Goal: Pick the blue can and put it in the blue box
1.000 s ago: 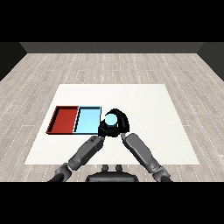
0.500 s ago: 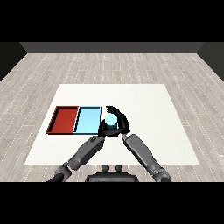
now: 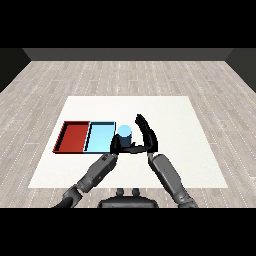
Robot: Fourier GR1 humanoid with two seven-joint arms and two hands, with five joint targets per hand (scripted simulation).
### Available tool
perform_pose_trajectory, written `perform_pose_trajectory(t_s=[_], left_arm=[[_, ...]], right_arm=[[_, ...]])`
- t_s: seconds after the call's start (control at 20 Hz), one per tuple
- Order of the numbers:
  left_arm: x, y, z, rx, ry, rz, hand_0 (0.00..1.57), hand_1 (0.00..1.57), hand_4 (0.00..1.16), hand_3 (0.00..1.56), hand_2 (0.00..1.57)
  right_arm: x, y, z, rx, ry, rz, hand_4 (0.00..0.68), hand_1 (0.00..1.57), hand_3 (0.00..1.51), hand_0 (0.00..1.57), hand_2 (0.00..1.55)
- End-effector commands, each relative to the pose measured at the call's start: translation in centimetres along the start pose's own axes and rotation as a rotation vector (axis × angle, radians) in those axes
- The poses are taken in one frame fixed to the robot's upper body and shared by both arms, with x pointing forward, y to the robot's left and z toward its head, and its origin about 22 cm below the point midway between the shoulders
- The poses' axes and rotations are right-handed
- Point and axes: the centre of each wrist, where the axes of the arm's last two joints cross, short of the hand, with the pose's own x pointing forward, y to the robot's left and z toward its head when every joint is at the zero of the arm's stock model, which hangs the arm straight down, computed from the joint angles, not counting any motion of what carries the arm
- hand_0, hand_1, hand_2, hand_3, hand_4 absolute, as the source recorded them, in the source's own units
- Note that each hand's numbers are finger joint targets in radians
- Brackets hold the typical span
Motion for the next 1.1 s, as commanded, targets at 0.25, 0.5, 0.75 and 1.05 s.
perform_pose_trajectory(t_s=[0.25, 0.5, 0.75, 1.05], left_arm=[[1.7, 5.5, -2.9, 0.055, -0.036, -0.139, 1.57, 1.57, 1.15, 1.53, 1.57], [4.3, 9.3, -5.1, 0.145, -0.021, -0.268, 1.57, 1.57, 1.15, 1.53, 1.57], [3.8, 13.8, -4.9, 0.228, 0.092, -0.439, 1.57, 1.57, 1.15, 1.51, 1.57], [3.8, 16.0, -6.6, 0.284, 0.308, -0.676, 1.57, 1.57, 1.01, 1.48, 1.56]], right_arm=[[2.4, -7.0, 2.6, -0.234, -0.118, -0.122, 0.000, 0.00, 0.00, 0.00, 0.00], [2.2, -9.1, 4.5, -0.252, -0.120, -0.145, 0.000, 0.00, 0.00, 0.00, 0.00], [-0.8, -11.0, 5.1, -0.289, -0.088, -0.153, 0.000, 0.00, 0.00, 0.00, 0.00], [-0.5, -9.1, 5.7, -0.306, -0.079, -0.165, 0.000, 0.00, 0.00, 0.00, 0.00]])
